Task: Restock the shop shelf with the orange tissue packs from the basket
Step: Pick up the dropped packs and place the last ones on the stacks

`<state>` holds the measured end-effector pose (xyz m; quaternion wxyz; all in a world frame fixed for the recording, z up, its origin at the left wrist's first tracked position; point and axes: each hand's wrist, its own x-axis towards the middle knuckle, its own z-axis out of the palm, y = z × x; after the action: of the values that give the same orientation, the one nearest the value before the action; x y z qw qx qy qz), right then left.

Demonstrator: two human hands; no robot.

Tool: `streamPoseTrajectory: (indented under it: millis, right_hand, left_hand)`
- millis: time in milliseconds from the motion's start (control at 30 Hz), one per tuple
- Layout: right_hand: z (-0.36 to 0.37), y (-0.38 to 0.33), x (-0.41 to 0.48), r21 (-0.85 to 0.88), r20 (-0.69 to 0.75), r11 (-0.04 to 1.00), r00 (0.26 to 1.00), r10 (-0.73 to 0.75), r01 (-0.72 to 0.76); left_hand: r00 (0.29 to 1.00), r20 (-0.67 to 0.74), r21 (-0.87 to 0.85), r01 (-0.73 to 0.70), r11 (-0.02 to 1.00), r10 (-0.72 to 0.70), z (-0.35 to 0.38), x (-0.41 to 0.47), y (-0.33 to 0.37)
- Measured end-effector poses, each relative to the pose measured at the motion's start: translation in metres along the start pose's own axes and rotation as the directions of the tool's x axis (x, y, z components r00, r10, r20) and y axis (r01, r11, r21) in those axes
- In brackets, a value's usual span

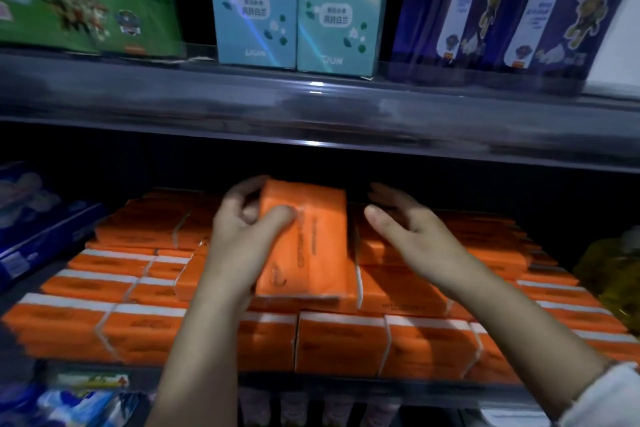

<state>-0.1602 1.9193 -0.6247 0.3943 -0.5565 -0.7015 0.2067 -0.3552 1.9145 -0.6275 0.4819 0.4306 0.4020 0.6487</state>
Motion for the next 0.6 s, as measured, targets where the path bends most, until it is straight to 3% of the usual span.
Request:
streamPoseTrajectory:
  millis: [100,167,233,300,433,533,600]
  right_hand:
    - [0.006,-0.021,-0.001,0.255,0.262,0.963,0.965,0.015,-0.084]
    - [0.007,-0.030,-0.003,0.324,0.372,0.936,0.928,0.005,-0.135]
    - [0.012,-0.033,-0.001,0.372,0.257,0.916,0.965,0.052,-0.148]
    - [0.019,-0.030,0.006,0.460,0.057,0.863,0.977,0.207,-0.210]
    - [0.035,-0.027,0.026,0.655,-0.203,0.716,0.856,0.476,-0.243]
    - [0.051,-0.026,0.030,0.607,-0.261,0.753,0.831,0.492,-0.255]
    - [0.061,-0.026,0.027,0.591,-0.179,0.748,0.855,0.486,-0.301]
  left_hand:
    - [0.928,0.346,0.208,0.070,0.976,-0.140,-0.009,-0.009,0.000]
    - [0.893,0.409,0.226,0.101,0.969,-0.188,-0.012,-0.010,-0.001]
    - [0.930,0.333,0.152,0.113,0.982,-0.159,-0.013,-0.007,-0.003]
    - [0.978,0.181,0.105,0.088,0.991,-0.106,-0.019,-0.001,-0.007]
    - [0.960,0.117,-0.008,0.257,0.966,-0.255,-0.030,0.006,-0.015]
    - [0.946,0.124,-0.009,0.302,0.953,-0.298,-0.023,0.005,-0.019]
    - [0.969,0.039,0.092,0.239,0.967,-0.243,-0.019,0.007,-0.027]
